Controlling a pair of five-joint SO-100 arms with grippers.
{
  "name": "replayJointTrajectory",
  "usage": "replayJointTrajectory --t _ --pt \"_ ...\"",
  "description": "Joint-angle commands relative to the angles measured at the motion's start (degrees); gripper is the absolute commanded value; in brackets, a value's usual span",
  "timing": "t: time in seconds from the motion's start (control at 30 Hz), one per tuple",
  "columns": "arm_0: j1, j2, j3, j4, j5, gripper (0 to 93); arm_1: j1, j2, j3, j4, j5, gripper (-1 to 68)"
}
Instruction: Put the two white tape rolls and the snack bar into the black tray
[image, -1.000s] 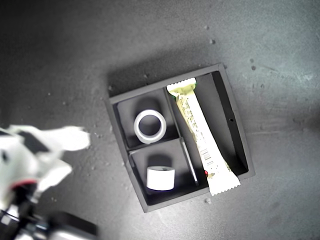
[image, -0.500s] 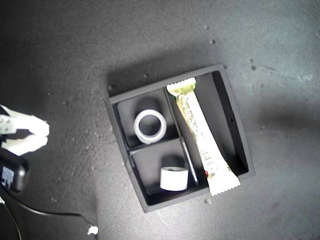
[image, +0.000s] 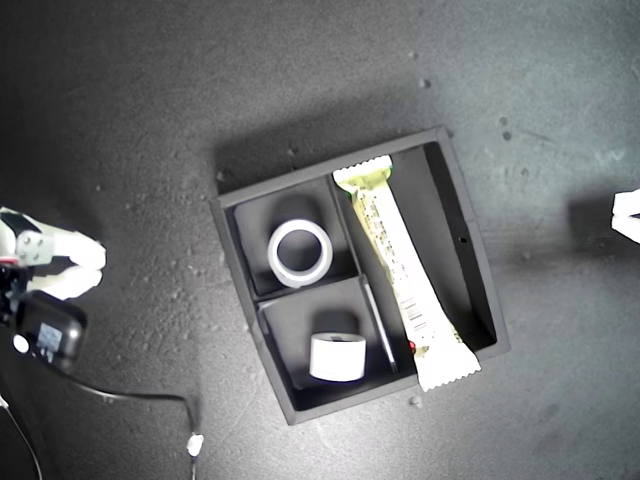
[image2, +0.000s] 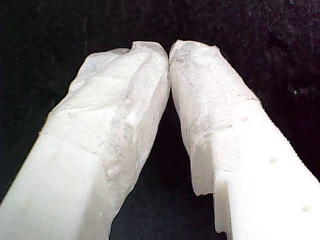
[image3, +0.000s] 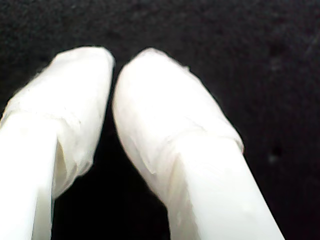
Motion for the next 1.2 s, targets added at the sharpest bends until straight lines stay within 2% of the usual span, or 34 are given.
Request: replayJointTrajectory --t 0.0,0.13,0.3,0.37,0.47,0.6,0.67,0.77,1.17 --pt "-1.05 2.81 3.34 0.18 0.79 0.0 -0.35 0.53 4.48 -2.9 -0.26 -0.4" --pt "-1.58 2.81 3.34 3.52 -1.32 0.0 0.88 0.53 4.48 3.43 0.88 -0.4" --pt "-3.87 2.9 3.34 8.26 -5.8 2.6 1.58 0.53 4.57 15.56 6.94 0.0" --pt "-4.66 2.9 3.34 8.26 -5.89 2.7 -1.05 0.35 4.57 16.17 8.7 0.2" --pt "-4.48 2.9 3.34 8.26 -6.86 3.5 -2.81 0.44 4.57 16.17 8.7 4.3" --pt "-4.13 2.9 3.34 8.26 -0.35 3.5 -2.72 0.44 4.57 16.17 8.09 4.3" --pt "-2.72 2.9 3.34 8.26 -0.26 3.5 -2.99 0.44 4.57 16.17 8.0 4.3" --pt "-2.46 2.9 3.34 8.26 8.79 3.5 -2.99 0.44 4.57 16.17 8.0 4.3" --pt "-2.46 2.9 3.34 8.26 8.44 3.5 -2.99 0.44 4.57 16.17 8.0 4.3"
